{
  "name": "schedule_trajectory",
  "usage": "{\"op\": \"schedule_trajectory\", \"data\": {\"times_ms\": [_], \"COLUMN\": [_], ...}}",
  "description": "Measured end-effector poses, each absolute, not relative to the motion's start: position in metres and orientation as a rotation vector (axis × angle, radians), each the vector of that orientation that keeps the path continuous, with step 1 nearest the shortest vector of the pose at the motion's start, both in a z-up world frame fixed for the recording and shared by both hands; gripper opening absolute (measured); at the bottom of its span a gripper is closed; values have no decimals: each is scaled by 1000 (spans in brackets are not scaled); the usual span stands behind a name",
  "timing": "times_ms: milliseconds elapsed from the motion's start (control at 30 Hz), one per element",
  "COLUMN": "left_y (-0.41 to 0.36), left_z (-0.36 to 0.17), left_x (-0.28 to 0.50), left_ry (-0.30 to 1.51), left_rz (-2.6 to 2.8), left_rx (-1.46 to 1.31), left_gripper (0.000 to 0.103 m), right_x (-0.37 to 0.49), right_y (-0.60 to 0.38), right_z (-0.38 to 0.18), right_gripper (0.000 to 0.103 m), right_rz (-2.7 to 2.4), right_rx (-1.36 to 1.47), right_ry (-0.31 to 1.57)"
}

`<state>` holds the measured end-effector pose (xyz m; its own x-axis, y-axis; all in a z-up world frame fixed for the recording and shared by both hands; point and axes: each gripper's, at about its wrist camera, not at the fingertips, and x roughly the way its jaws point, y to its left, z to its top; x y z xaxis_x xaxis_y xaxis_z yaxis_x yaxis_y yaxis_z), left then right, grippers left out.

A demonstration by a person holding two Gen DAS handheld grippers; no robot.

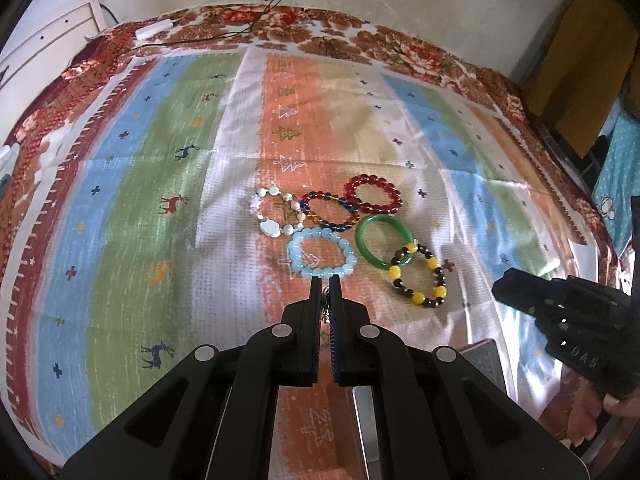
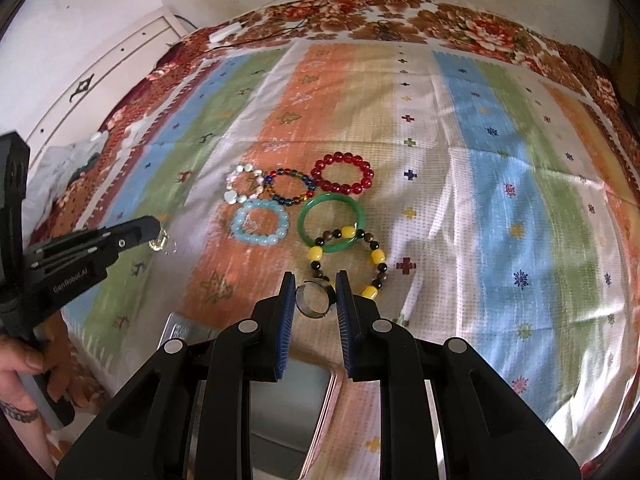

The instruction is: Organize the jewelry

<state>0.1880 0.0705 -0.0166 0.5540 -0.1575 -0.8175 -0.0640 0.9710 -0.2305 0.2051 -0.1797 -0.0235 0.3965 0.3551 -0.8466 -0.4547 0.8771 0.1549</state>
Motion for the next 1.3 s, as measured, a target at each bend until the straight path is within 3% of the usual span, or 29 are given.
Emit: {"op": "schedule_trajectory", "data": {"times_ms": [1200,1300], "left_y": [12,13], "left_z": [-16,-15], "left_x": [113,113], "left_ry": [957,952], "left_rz": [-189,-198], "left_rx": [-176,-200], "left_gripper": [3,8], "right_x": [118,118], "right_y": [-182,-180], "right_z": [-32,-37], "right_gripper": [21,22], "right_rz": [660,672], "right_rx": [-183,-195], "right_ry": [1012,1037]}}
